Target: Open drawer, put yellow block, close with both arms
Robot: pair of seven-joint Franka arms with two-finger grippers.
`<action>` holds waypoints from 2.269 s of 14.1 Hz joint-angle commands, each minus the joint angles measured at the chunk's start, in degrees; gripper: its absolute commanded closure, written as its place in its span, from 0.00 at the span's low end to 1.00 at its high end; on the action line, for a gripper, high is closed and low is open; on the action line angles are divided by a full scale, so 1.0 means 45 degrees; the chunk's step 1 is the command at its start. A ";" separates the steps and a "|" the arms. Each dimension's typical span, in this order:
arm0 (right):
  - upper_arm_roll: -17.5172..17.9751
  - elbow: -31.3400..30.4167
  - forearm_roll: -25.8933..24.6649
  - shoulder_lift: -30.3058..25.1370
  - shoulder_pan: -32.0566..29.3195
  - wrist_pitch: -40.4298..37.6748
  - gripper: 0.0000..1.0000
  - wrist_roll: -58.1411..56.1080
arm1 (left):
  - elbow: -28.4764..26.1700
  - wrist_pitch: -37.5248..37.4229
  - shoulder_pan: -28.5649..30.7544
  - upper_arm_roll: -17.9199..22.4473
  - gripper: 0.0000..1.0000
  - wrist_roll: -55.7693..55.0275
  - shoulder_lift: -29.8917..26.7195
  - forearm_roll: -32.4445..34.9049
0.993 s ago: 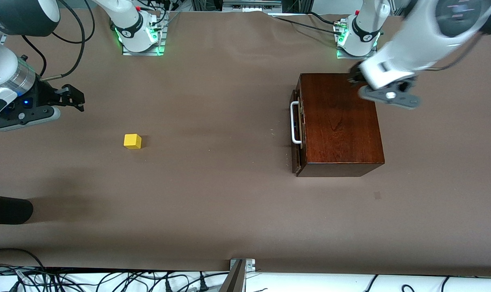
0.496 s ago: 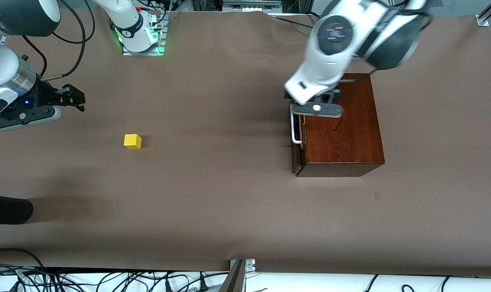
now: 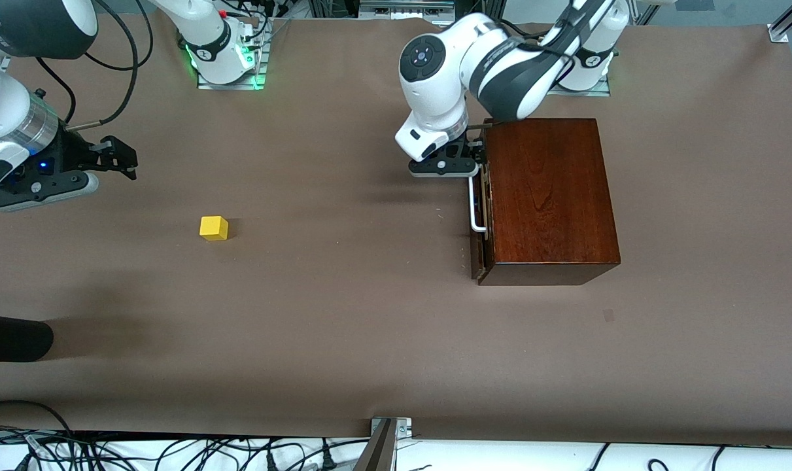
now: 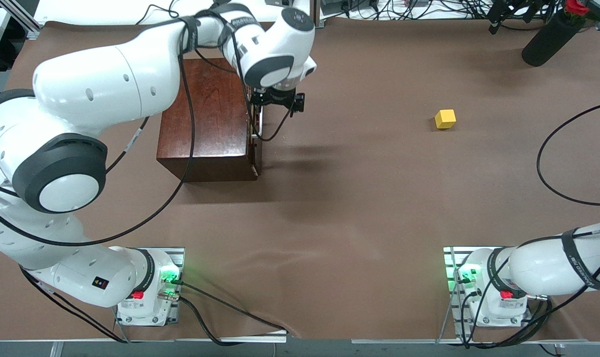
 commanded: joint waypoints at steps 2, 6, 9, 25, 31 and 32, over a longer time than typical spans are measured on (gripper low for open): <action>0.0001 0.0356 -0.0083 0.0141 -0.0081 -0.0258 0.00 -0.0157 | -0.0899 0.0779 0.0068 0.0029 0.00 -0.0603 0.0075 0.1801; 0.0001 0.0375 -0.0102 0.0220 -0.0081 -0.0258 0.00 -0.0177 | -0.0880 0.1228 0.0067 0.0029 0.00 -0.1211 0.0682 0.2291; -0.0018 0.0375 -0.0083 0.0239 -0.0120 -0.0258 0.00 -0.0177 | -0.0880 0.1480 0.0165 0.0068 0.00 -0.1308 0.1033 0.2430; 0.0001 0.0375 -0.0063 0.0239 0.0016 -0.0180 0.00 0.0039 | 0.0971 0.2830 -0.0790 0.0030 0.00 -0.3807 0.3258 0.3056; 0.0040 0.0375 0.0034 0.0239 0.0036 -0.0161 0.00 0.0039 | 0.2849 0.2830 -0.1573 0.0049 0.00 -0.5020 0.4491 0.2997; 0.0040 0.0375 0.0034 0.0239 0.0055 -0.0161 0.00 0.0096 | 0.2928 0.2830 -0.1631 0.0049 0.00 -0.5020 0.4491 0.2978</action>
